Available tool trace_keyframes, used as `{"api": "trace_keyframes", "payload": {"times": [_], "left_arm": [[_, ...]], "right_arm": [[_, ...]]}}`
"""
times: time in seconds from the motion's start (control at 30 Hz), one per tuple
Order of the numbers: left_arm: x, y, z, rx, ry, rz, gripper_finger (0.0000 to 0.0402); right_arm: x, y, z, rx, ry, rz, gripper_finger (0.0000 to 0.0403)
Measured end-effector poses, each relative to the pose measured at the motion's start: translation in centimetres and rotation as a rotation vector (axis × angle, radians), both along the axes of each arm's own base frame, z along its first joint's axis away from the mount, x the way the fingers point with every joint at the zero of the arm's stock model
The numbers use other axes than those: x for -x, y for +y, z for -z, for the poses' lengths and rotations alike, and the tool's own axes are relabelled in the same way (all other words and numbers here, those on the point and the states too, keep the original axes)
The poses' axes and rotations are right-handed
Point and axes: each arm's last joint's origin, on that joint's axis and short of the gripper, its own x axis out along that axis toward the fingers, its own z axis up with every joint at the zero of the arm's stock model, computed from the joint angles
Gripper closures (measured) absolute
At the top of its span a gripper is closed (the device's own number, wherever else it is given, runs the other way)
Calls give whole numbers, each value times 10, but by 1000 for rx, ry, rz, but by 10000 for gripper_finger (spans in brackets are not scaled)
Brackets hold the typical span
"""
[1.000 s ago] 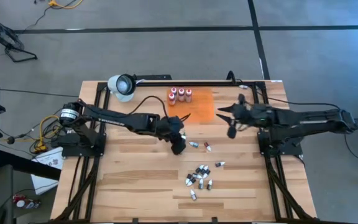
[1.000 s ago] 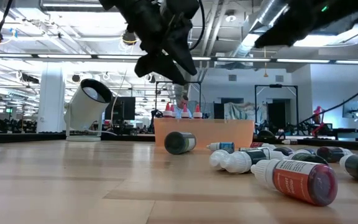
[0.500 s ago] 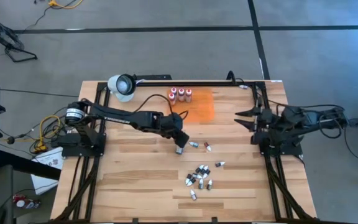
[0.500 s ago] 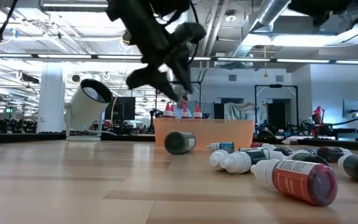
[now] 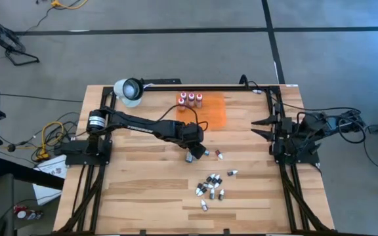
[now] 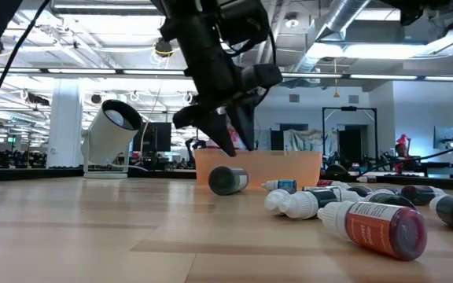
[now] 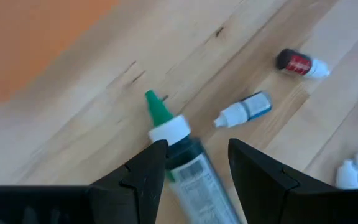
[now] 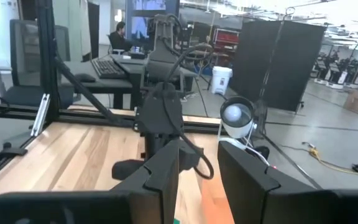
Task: Pick & Place food coloring
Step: Put the large green food coloring bottle into the orange bin
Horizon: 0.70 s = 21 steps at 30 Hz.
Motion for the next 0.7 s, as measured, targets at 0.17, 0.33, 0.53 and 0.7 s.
{"api": "trace_keyframes", "payload": {"times": [0.17, 0.33, 0.53, 0.7], "left_arm": [[1, -2, 6, 2, 45, 8, 231], [0, -5, 18, 4, 85, 13, 219], [-4, -5, 25, 5, 83, 13, 198], [-7, -6, 29, 29, 77, 26, 183]], "right_arm": [[0, 0, 0, 3, -1, -1, 297], [0, 0, 0, 3, -1, -1, 297], [0, 0, 0, -2, -1, -1, 297], [0, 0, 0, -5, 0, -3, 297]]}}
